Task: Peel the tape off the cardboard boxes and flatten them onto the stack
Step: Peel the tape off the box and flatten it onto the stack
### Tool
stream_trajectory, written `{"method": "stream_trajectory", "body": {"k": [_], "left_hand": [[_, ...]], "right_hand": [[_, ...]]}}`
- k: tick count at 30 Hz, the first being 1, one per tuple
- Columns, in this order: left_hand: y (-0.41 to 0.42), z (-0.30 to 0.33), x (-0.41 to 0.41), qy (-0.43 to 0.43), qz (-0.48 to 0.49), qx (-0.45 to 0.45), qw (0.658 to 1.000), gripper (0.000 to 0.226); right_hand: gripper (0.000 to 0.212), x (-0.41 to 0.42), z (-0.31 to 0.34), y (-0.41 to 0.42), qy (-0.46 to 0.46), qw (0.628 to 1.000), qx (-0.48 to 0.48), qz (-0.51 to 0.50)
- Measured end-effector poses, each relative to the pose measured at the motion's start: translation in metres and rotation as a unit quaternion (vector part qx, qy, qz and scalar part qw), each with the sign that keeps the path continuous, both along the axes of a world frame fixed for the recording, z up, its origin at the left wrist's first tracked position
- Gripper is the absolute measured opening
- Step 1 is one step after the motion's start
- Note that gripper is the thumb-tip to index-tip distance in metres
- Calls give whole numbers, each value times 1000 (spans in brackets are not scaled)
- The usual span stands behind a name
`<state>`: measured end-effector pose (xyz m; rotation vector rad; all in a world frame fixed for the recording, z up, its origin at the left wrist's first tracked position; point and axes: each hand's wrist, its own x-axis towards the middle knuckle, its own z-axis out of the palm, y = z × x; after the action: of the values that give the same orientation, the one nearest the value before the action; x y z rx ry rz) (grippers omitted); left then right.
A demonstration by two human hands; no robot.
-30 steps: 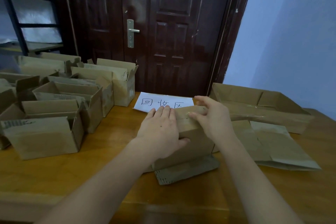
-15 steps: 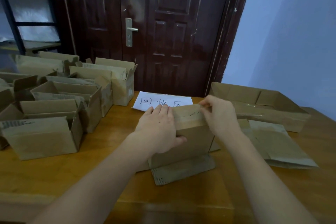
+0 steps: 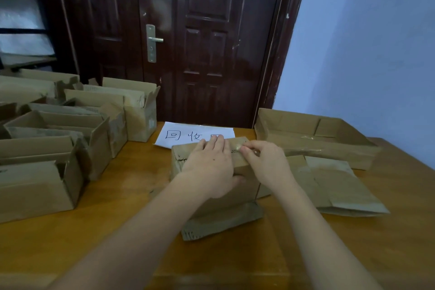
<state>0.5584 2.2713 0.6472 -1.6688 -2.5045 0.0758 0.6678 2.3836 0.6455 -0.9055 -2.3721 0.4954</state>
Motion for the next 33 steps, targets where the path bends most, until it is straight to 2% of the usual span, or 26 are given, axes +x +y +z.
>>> {"method": "stream_trajectory", "body": {"k": [4, 8, 12, 15, 18, 20, 23, 26, 29, 31, 33], "left_hand": [[-3, -2, -5, -5, -12, -2, 1000, 103], [-4, -2, -8, -10, -27, 7, 1000, 103], [-2, -6, -10, -2, -27, 15, 1000, 103], [-1, -7, -14, -12, -36, 17, 999, 104], [-4, -1, -21, -37, -39, 15, 998, 105], [-1, 4, -23, -39, -29, 26, 998, 100], [15, 14, -12, -42, -16, 53, 998, 92], [34, 11, -2, -66, -23, 27, 997, 116], [36, 3, -3, -40, -30, 35, 998, 121], [34, 0, -6, -31, -32, 42, 998, 118], [35, 0, -7, -27, -30, 39, 998, 115]], "right_hand": [[8, 2, 2, 10, 9, 998, 28, -59], [5, 9, 1, 19, 61, 996, 16, -58], [23, 14, 2, 14, 41, 998, 20, 33], [25, 15, 8, 17, 59, 998, 18, 17], [46, 17, 13, 21, 42, 997, -66, 1], [35, 15, 14, 24, 15, 995, -98, 11], [22, 13, 15, 20, 33, 994, -105, 22], [16, 9, 10, 16, 59, 991, -116, 28], [8, 8, -1, 14, 99, 986, -130, -3], [5, 8, -8, 11, 108, 988, -106, -12], [6, 8, -11, 8, 102, 994, -43, -12]]}}
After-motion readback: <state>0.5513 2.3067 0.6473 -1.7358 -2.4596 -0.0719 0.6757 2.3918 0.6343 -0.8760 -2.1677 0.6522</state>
